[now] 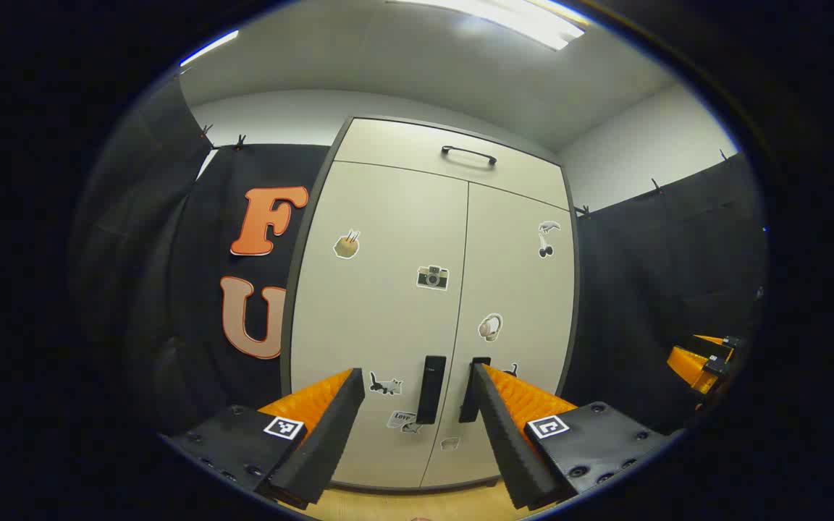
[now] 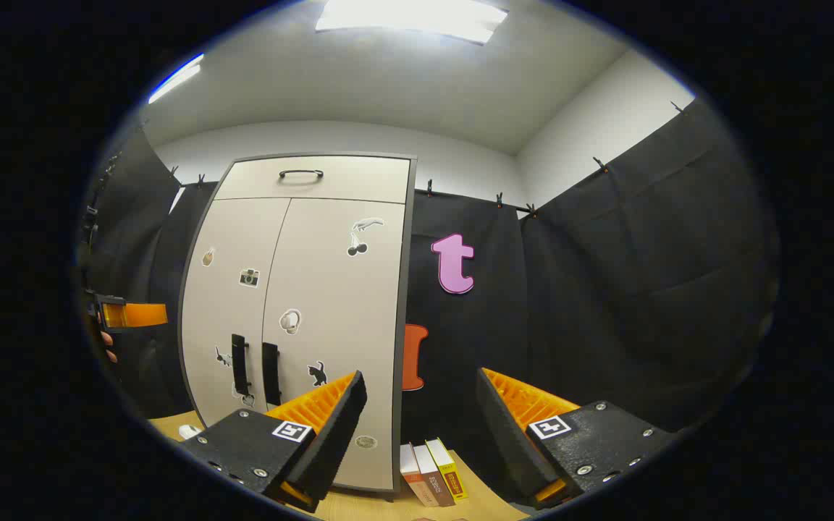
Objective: Open the right door of the double-door shoe cabinet with the right hand, and open the left door with the left hand.
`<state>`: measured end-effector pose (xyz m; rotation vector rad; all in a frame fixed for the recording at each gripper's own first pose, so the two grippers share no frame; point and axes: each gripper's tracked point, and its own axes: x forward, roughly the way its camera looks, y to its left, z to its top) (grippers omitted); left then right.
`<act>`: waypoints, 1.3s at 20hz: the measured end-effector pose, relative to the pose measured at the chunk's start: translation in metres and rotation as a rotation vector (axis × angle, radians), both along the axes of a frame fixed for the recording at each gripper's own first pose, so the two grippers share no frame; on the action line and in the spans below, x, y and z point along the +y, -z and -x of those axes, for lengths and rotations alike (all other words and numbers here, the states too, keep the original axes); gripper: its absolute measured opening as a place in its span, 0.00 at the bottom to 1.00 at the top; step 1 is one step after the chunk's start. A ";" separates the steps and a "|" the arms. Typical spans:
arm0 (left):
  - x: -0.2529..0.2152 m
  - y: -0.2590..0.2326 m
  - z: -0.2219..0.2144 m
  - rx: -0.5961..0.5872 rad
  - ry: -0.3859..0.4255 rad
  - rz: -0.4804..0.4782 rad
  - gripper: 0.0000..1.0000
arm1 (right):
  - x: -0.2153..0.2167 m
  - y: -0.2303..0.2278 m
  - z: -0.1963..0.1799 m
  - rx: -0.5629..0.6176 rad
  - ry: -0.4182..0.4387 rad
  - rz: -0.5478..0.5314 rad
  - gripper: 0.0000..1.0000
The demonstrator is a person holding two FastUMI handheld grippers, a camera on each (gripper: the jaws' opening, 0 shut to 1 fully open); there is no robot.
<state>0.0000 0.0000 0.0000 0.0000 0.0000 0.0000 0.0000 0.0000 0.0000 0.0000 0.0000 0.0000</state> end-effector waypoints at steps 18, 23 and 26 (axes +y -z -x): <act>-0.040 -0.002 0.017 0.007 -0.086 -0.036 0.96 | -0.008 0.035 -0.016 0.029 -0.101 -0.042 0.97; -0.011 0.000 -0.003 -0.005 -0.034 -0.018 0.95 | 0.029 0.046 -0.032 0.051 -0.074 -0.065 0.93; 0.019 0.006 -0.013 -0.001 -0.032 -0.029 0.96 | 0.060 0.057 -0.047 0.096 -0.069 -0.069 0.94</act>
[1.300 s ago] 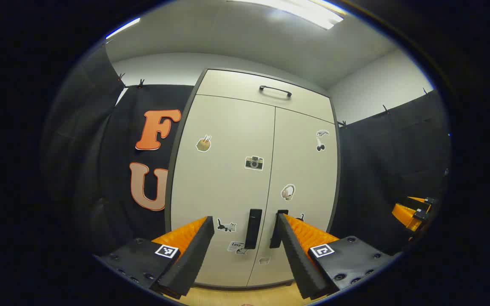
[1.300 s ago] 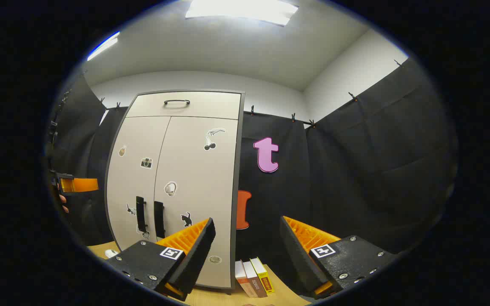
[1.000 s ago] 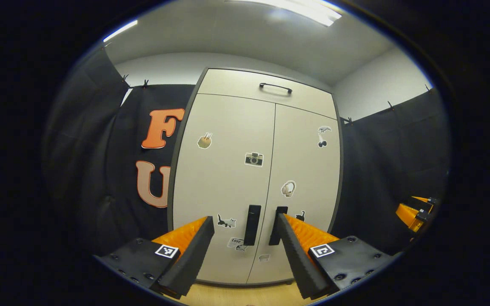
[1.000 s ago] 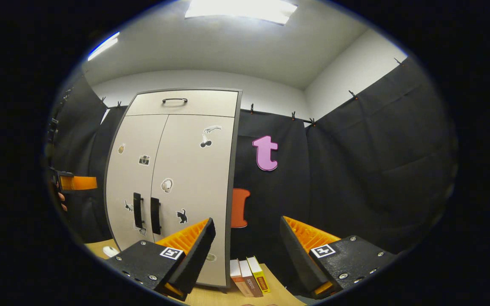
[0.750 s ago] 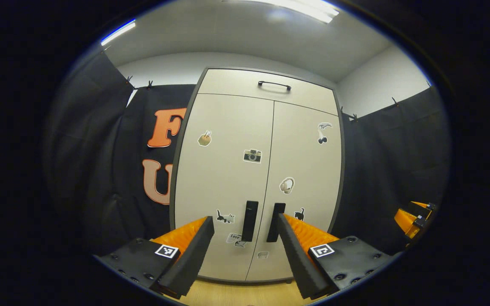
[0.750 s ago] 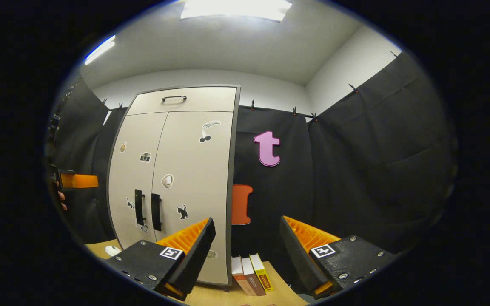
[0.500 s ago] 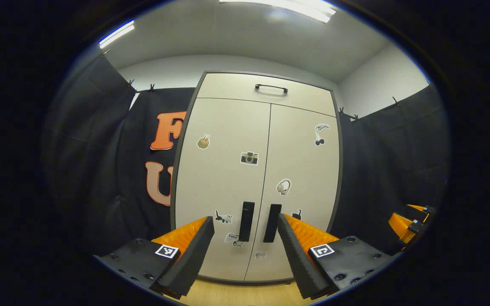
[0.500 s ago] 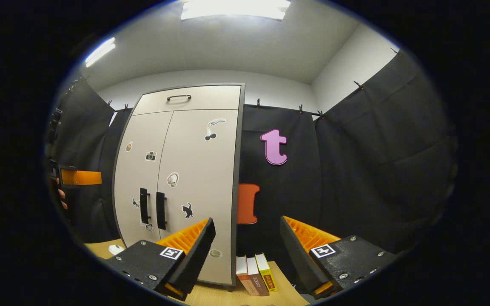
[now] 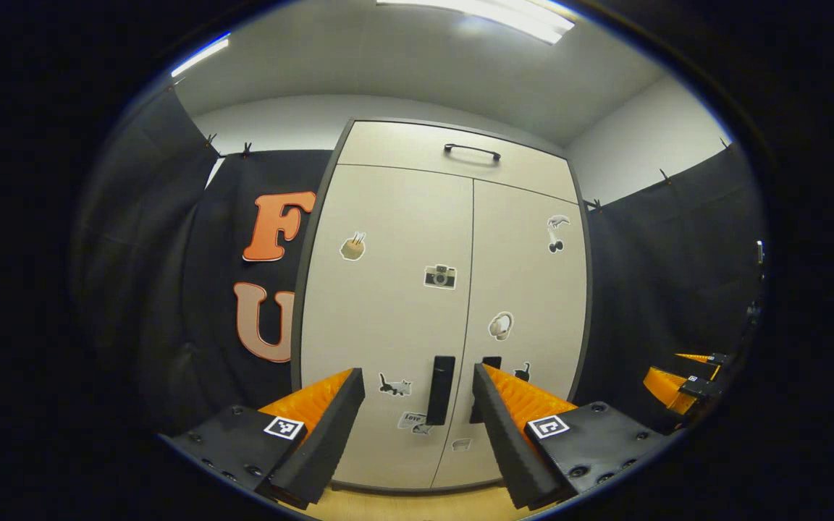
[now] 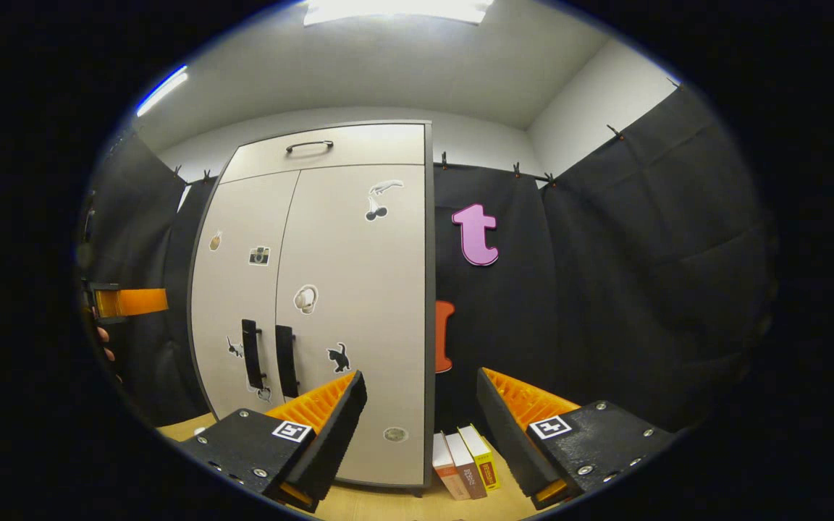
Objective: Open the right door of the double-door shoe cabinet with the right hand, and open the left door with the left hand.
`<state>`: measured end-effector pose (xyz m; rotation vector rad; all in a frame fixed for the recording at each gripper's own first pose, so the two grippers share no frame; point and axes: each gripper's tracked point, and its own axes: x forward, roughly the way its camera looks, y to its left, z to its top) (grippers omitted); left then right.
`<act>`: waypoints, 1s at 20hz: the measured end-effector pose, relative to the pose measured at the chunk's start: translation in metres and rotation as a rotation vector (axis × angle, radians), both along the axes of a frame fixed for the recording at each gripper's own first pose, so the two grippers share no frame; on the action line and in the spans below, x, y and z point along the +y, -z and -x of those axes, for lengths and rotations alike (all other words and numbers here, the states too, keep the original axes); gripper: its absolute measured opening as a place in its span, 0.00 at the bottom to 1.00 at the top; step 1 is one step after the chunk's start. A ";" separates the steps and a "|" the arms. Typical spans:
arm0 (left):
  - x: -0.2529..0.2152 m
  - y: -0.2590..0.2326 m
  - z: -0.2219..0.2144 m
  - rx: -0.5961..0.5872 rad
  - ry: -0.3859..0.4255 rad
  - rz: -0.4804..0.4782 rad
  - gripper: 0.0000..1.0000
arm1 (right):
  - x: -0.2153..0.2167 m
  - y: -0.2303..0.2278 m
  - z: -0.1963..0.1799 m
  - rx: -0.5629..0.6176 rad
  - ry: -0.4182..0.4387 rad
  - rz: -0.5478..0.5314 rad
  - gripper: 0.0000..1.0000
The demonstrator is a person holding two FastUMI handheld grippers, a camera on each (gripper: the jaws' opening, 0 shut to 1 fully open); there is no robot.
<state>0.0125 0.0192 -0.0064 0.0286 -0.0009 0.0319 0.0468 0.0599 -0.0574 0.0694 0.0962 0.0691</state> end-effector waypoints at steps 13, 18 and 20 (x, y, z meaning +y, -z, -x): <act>0.138 0.029 -0.016 0.032 -0.068 -0.037 0.96 | 0.164 0.052 -0.078 0.153 -0.121 -0.053 0.93; 0.192 0.043 -0.004 0.053 -0.162 0.001 0.96 | 0.205 0.084 -0.110 0.226 -0.151 -0.025 0.83; 0.206 0.048 0.000 0.060 -0.191 -0.010 0.95 | 0.210 0.094 -0.119 0.252 -0.142 -0.011 0.77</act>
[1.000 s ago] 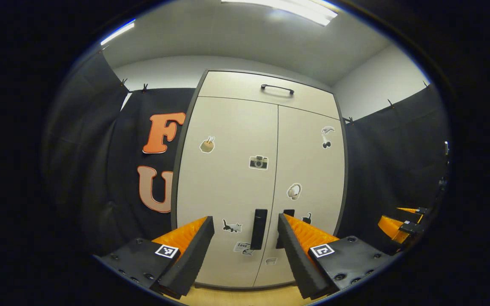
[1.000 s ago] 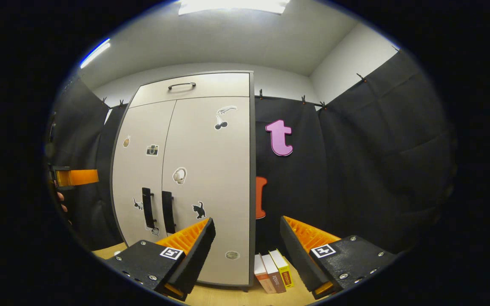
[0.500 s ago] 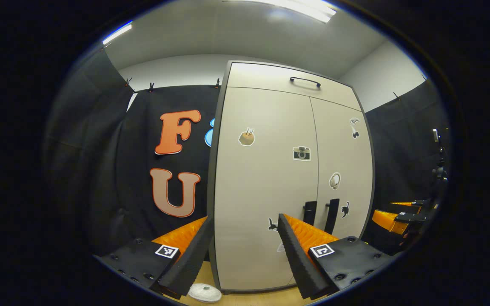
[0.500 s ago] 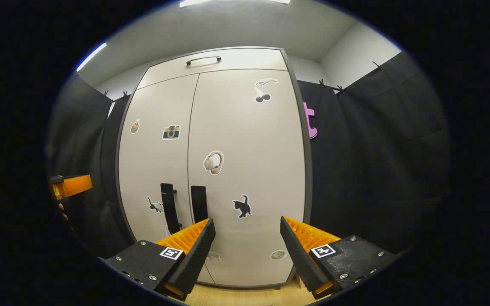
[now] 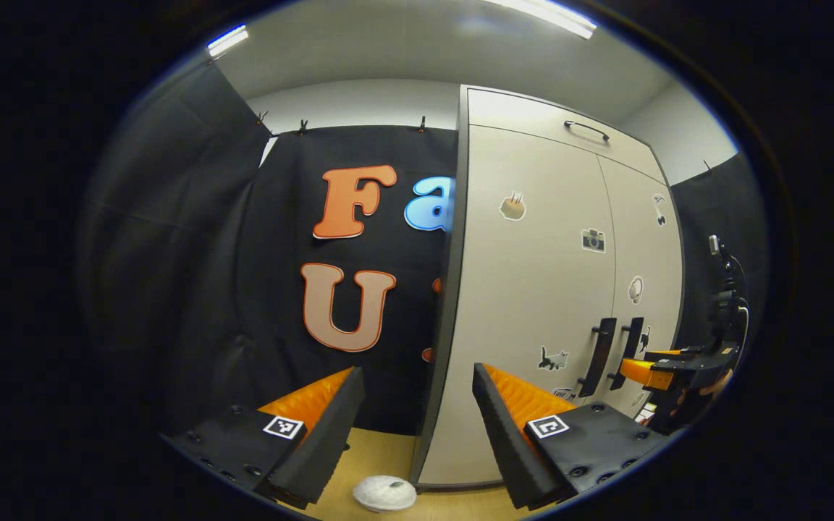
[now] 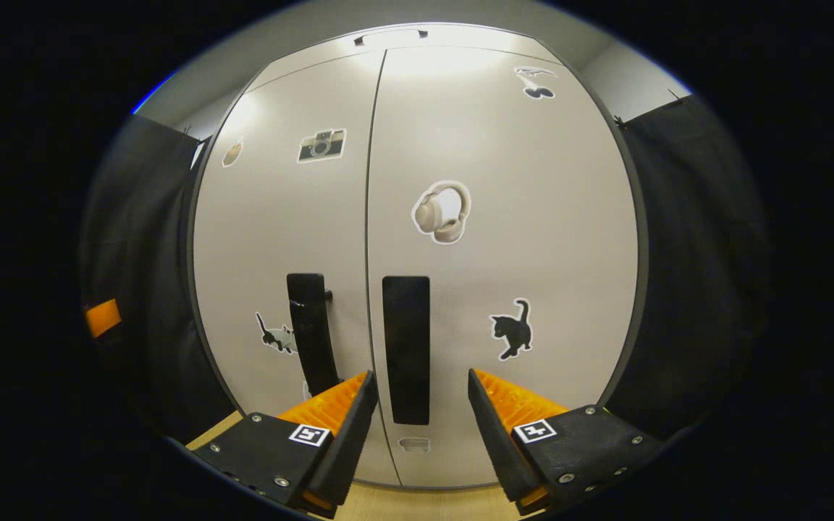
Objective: Open the right door of the double-door shoe cabinet with the right hand, and open the left door with the left hand.
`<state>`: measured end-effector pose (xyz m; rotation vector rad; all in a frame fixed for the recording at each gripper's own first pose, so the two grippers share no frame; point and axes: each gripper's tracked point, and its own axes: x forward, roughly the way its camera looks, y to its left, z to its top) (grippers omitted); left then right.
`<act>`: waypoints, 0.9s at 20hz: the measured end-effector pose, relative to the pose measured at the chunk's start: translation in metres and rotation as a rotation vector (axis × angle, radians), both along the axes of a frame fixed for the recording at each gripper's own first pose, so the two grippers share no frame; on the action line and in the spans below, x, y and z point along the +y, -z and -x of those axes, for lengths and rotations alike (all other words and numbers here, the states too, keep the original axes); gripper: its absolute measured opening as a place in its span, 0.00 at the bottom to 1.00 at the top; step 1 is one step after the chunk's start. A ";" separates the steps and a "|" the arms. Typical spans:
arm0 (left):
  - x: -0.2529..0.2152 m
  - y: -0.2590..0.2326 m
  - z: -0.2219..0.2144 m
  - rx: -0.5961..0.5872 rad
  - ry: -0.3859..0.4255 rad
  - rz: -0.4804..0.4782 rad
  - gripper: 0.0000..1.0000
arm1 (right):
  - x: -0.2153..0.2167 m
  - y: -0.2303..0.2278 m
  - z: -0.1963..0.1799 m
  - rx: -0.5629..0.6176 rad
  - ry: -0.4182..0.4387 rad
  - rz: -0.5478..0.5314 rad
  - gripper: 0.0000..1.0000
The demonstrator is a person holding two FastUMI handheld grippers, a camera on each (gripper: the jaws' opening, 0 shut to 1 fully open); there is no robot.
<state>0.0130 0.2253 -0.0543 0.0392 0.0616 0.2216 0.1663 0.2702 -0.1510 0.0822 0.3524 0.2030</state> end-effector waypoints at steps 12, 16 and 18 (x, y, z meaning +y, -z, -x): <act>0.017 0.011 0.007 0.010 -0.054 0.010 0.96 | 0.011 0.003 -0.026 0.020 0.064 -0.041 0.28; 0.001 0.014 0.012 0.018 -0.048 -0.022 0.96 | 0.011 0.002 -0.020 0.031 0.045 -0.067 0.22; -0.011 0.016 0.015 0.025 -0.038 -0.031 0.96 | 0.009 0.000 -0.013 0.029 0.029 -0.076 0.22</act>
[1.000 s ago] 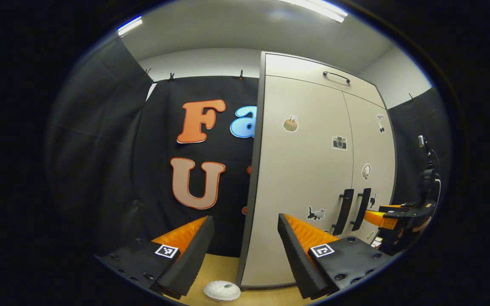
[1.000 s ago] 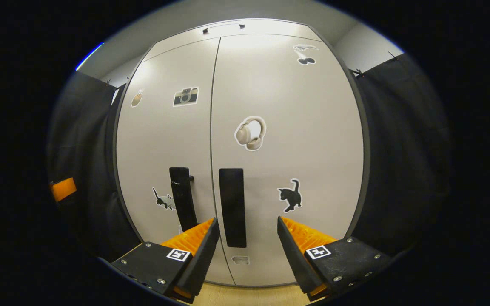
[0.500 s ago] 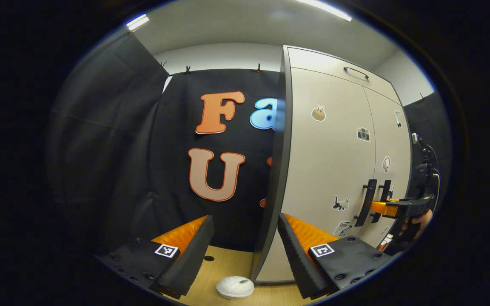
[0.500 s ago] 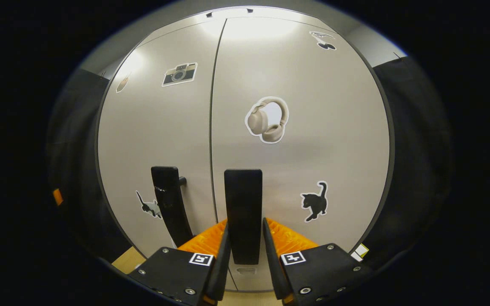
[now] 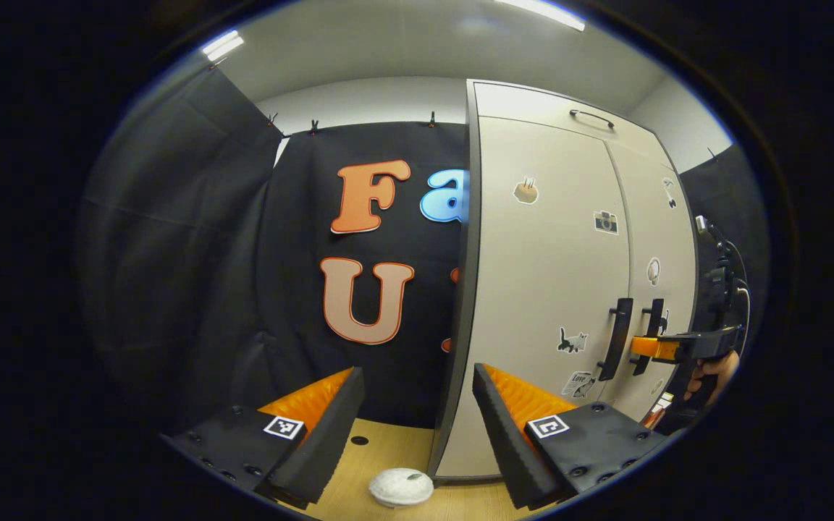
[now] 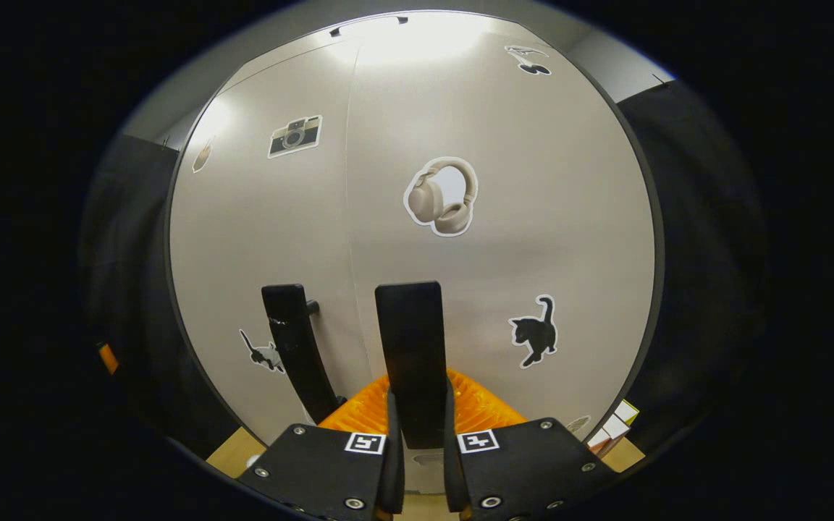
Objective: Open the right door of the double-door shoe cabinet with the right hand, and open the left door with the left hand.
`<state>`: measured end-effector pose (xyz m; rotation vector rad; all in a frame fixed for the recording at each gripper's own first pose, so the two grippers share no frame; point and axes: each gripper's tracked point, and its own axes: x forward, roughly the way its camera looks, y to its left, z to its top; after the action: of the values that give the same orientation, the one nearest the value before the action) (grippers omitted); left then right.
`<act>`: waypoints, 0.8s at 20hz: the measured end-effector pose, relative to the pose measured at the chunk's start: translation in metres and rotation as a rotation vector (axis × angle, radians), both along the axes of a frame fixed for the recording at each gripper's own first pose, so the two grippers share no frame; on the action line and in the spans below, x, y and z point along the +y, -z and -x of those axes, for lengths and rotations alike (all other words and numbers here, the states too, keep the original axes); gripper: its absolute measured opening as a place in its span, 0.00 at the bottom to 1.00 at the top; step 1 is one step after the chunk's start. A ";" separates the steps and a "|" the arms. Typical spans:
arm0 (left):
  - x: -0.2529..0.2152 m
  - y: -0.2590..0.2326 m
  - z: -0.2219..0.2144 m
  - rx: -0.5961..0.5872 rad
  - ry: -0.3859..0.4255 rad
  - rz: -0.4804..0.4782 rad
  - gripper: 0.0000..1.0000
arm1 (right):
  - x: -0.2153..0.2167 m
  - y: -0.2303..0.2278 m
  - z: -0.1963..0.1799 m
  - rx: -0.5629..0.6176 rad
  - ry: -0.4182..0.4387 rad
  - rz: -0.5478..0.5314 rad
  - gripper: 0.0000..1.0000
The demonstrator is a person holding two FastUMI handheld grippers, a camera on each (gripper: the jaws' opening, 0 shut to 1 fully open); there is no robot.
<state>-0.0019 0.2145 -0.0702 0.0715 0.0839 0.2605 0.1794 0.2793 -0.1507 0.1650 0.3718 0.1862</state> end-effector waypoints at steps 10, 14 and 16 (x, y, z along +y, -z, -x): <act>-0.072 0.009 0.002 0.035 0.076 0.029 0.96 | -0.017 -0.013 0.040 0.003 -0.081 -0.057 0.22; -0.102 0.011 -0.009 0.050 0.122 0.039 0.98 | -0.026 -0.017 0.049 -0.002 -0.077 -0.059 0.22; -0.113 0.003 -0.016 0.043 0.136 0.018 0.96 | -0.031 -0.020 0.055 -0.005 -0.084 -0.076 0.26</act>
<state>0.0137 0.1020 -0.0736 0.0649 0.1233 0.1227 0.1248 0.2483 -0.1308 0.2245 0.3669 0.2837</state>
